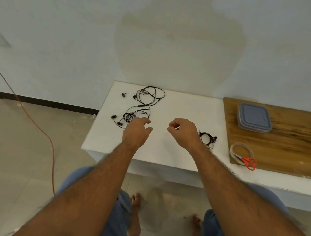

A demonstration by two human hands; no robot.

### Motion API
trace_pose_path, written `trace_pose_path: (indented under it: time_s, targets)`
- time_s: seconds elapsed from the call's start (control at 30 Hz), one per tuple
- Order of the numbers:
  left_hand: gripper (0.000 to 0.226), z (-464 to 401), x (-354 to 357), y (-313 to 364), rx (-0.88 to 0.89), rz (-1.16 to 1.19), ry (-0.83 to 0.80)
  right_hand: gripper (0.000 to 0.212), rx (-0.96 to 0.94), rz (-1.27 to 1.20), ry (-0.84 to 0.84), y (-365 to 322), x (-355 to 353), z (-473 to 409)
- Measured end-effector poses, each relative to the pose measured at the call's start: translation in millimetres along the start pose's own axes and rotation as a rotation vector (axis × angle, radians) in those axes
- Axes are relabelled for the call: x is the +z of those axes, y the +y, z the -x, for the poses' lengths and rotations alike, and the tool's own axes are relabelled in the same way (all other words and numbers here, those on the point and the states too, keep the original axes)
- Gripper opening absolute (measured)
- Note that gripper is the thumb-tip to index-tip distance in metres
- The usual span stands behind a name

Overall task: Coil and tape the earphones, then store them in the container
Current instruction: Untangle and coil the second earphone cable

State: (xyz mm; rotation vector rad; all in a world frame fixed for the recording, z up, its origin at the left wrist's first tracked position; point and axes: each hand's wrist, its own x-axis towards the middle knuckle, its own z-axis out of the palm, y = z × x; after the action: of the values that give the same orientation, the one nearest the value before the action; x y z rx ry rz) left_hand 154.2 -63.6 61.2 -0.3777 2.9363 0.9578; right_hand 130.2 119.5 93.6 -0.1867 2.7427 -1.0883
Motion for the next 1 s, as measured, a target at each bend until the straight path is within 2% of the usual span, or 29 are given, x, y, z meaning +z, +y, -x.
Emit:
trace_pose_path:
  time_s: [0.27,0.43,0.73,1.0]
  targets:
    - [0.042,-46.4,-5.1,-61.2,-0.135,-0.024,0.005,0.020,-0.029,0.071,-0.100,-9.4,38.8,-22.0]
    - [0.047,-71.0,17.2,-75.2,-0.164,-0.095,-0.059,0.022,-0.015,0.115,-0.138,-2.1,51.6,-46.0]
    - [0.022,-85.5,41.1,-81.3,-0.194,-0.162,-0.031,0.022,0.005,0.118,-0.187,12.3,63.3,-65.2]
    - [0.019,-55.7,43.1,-62.4,-0.129,-0.292,-0.235,0.023,-0.001,0.097,-0.184,9.7,44.0,-45.6]
